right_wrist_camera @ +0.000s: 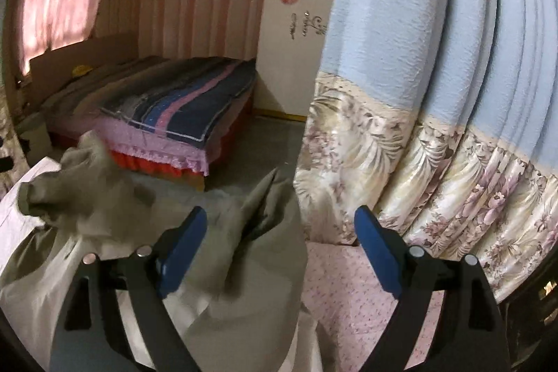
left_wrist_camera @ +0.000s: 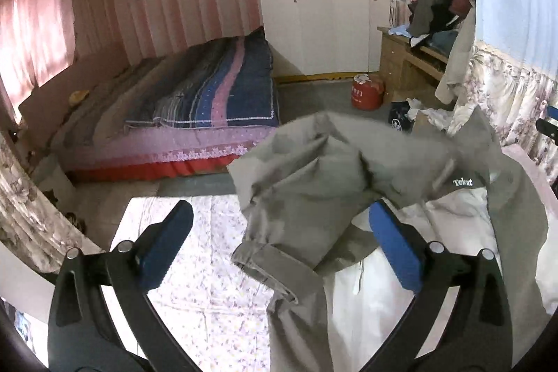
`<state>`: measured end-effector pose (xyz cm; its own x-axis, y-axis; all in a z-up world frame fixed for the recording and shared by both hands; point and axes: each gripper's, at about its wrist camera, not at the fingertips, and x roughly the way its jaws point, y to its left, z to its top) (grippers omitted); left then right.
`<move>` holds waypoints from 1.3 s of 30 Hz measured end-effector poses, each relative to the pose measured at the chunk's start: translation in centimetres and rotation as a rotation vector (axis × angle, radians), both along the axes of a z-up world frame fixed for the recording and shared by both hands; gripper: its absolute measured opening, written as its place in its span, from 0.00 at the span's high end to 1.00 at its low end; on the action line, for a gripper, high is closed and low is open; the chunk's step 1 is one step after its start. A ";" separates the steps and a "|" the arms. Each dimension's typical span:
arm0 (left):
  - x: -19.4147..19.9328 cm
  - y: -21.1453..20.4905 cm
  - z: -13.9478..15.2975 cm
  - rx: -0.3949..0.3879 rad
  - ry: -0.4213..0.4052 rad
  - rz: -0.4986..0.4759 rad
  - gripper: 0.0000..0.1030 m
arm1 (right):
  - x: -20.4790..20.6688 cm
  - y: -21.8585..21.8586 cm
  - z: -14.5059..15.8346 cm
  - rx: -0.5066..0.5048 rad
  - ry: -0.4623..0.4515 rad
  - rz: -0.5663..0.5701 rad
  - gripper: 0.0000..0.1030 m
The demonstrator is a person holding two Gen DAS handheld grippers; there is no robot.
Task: Fold large clothes
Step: 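Lay the jacket flat on the bed and open both grippers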
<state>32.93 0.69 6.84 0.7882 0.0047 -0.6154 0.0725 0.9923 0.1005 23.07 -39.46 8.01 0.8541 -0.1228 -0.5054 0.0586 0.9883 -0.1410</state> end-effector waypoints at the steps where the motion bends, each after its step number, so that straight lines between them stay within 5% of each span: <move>1: -0.9 0.1 -0.4 -0.003 -0.004 0.001 0.03 | -1.0 0.2 0.0 0.004 -0.001 0.009 0.16; 11: -13.2 0.8 -3.6 -0.021 0.001 -0.030 0.03 | -13.5 4.2 -3.0 0.069 0.049 0.119 0.16; 19: -21.8 2.5 -5.9 -0.110 0.002 0.005 0.03 | -22.7 6.7 -6.5 0.083 0.064 0.093 0.12; 28: -27.2 4.0 -8.1 -0.149 -0.011 0.056 0.03 | -27.2 6.8 -8.7 0.074 0.114 0.030 0.09; 39: -28.8 3.1 -10.1 -0.156 0.014 0.039 0.03 | -26.8 5.6 -12.1 0.115 0.235 -0.050 0.05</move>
<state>4.09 3.82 -3.29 0.7809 -0.0617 -0.6216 0.0342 0.9978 -0.0561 -3.76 -33.84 -4.10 0.7057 -0.0924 -0.7025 0.0870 0.9953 -0.0435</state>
